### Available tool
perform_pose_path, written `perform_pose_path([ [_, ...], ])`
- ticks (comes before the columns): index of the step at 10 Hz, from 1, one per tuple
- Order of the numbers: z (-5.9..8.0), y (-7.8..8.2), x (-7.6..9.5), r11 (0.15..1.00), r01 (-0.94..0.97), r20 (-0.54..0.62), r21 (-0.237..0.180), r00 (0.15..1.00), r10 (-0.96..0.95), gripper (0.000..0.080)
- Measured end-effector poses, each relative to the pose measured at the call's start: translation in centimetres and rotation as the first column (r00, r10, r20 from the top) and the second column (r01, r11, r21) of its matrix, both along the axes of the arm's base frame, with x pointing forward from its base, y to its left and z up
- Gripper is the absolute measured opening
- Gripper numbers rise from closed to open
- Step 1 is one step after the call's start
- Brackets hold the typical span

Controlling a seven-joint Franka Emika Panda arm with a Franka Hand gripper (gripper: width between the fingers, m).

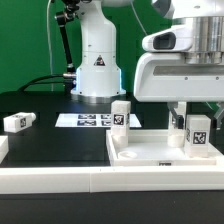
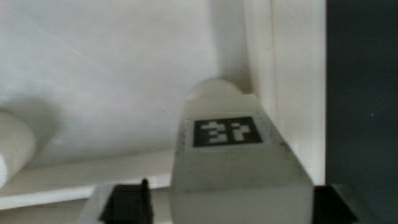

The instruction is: Assemble square table

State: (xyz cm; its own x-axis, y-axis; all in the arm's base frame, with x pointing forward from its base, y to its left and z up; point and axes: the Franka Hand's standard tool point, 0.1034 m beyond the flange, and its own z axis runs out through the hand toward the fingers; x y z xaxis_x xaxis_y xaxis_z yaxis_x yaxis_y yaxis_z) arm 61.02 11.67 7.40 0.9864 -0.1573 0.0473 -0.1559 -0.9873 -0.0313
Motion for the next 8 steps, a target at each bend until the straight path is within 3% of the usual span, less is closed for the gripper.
perform_pose_path([
  [1, 0.0, 0.0, 0.0, 1.0, 0.0, 0.0, 0.0, 1.0, 0.0, 0.0288],
  [4, 0.0, -0.4, 0.0, 0.987, 0.163, -0.004, 0.004, 0.987, -0.163, 0.0288],
  [8, 0.0, -2.2, -0.4, 0.89, 0.455, -0.002, -0.013, 0.89, -0.455, 0.0291],
])
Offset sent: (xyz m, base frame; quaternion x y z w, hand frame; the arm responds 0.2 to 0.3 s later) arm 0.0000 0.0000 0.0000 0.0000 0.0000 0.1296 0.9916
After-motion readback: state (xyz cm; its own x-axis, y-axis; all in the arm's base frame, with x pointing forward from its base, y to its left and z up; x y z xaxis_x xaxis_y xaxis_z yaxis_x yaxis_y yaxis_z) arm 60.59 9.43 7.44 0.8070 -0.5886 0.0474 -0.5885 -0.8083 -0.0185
